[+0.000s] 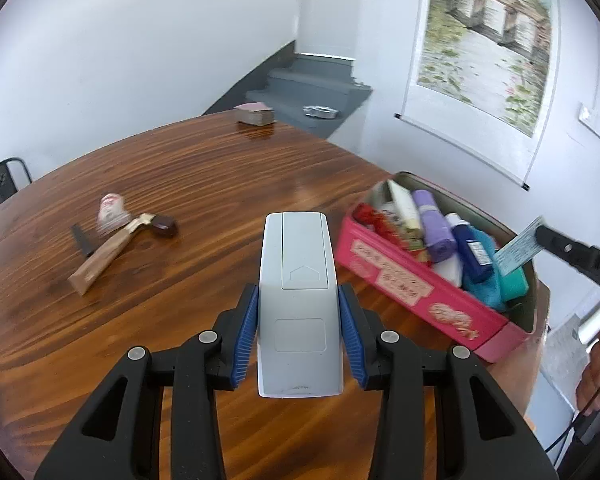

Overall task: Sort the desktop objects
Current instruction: 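Carry the teal soap box into the tin and open the right gripper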

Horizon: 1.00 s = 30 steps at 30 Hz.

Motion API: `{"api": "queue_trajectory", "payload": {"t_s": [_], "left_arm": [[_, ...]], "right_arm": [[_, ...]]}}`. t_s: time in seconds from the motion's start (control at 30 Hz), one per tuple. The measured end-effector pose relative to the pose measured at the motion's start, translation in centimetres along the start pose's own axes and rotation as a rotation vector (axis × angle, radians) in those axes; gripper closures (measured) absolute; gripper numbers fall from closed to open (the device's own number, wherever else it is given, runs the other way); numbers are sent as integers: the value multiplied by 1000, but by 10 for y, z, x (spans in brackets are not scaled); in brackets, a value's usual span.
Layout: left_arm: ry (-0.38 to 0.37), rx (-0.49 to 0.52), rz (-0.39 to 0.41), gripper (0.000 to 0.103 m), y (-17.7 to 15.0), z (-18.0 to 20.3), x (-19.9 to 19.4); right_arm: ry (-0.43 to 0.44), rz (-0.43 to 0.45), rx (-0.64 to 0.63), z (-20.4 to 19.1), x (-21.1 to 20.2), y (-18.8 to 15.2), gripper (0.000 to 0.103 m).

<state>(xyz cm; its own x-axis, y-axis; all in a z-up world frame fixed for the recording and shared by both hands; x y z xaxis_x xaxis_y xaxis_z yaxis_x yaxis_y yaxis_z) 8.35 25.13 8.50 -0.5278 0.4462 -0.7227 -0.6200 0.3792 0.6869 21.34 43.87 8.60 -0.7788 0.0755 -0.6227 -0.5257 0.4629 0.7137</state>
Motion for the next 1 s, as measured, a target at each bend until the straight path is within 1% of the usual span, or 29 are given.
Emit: {"api": "queue_trajectory", "payload": {"t_s": [0.1, 0.27, 0.43, 0.57, 0.8, 1.0], "left_arm": [[-17, 18, 3, 61, 2, 12, 0], [-32, 17, 2, 61, 1, 20, 1], [-34, 9, -6, 61, 0, 19, 3], [-35, 3, -10, 61, 0, 17, 3], [-41, -1, -19, 61, 1, 15, 5], [-46, 4, -19, 61, 2, 19, 5]], "right_arm": [[-24, -29, 8, 9, 4, -3, 77], [-50, -49, 22, 21, 12, -3, 77], [-74, -93, 37, 29, 39, 7, 77], [-98, -127, 16, 26, 55, 11, 77], [-138, -166, -40, 20, 64, 7, 77], [-126, -195, -15, 25, 70, 13, 77]]}}
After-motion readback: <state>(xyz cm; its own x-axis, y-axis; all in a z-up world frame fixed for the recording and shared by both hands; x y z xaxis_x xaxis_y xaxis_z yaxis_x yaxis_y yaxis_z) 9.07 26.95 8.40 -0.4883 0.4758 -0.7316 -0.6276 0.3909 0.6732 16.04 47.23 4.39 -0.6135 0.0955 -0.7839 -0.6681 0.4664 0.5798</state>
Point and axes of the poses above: each gripper's, at about its wrist camera, not at the fingertips, and x roughly the way its jaws point, z to its right, y to its top, the point moved 3 cm from there along x, roughly the way its jaws point, and after that the axes turned 6 degrees about -z, right-handed, at the moved point
